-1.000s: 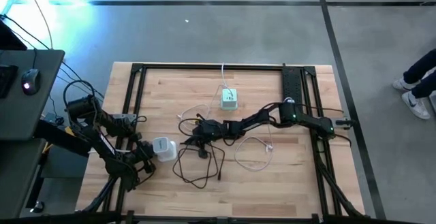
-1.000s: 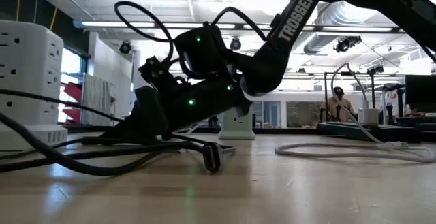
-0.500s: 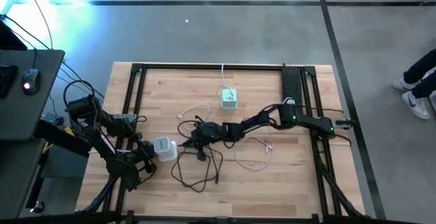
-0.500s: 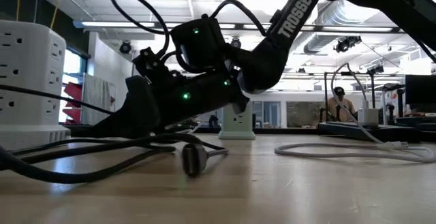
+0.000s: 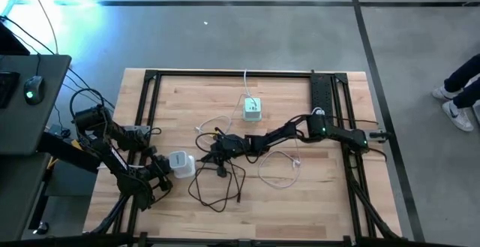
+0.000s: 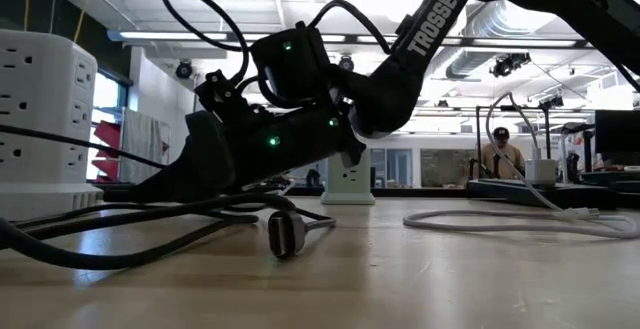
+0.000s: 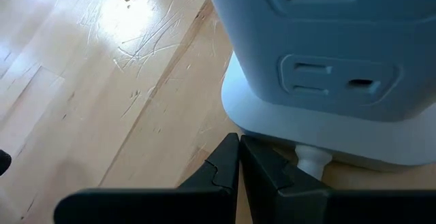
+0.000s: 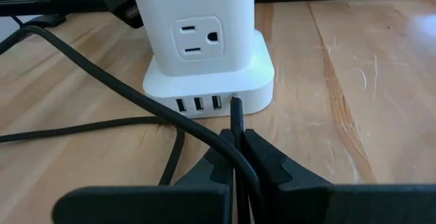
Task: Insert USB
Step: Insert the black USB cable into the left white outlet extension
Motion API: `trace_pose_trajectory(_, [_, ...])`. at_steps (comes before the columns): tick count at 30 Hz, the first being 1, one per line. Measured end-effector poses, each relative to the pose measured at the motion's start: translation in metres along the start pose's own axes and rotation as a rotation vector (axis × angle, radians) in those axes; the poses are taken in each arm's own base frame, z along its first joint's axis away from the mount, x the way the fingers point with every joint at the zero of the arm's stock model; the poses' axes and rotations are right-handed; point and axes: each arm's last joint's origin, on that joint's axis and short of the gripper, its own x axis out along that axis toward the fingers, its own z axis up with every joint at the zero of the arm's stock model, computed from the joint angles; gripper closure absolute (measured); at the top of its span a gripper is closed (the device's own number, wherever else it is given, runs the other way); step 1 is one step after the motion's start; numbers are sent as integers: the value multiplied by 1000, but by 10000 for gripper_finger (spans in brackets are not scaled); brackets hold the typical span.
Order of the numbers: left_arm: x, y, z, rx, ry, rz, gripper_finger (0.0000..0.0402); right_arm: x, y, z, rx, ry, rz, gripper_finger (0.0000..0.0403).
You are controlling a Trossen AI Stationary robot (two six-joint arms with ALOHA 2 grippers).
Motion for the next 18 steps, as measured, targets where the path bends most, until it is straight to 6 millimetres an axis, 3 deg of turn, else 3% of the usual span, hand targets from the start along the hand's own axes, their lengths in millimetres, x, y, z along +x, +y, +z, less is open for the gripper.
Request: trace_pose_trajectory(18, [0,0,0,0,-1,0,402,1,2,-2,0,10,-50,403])
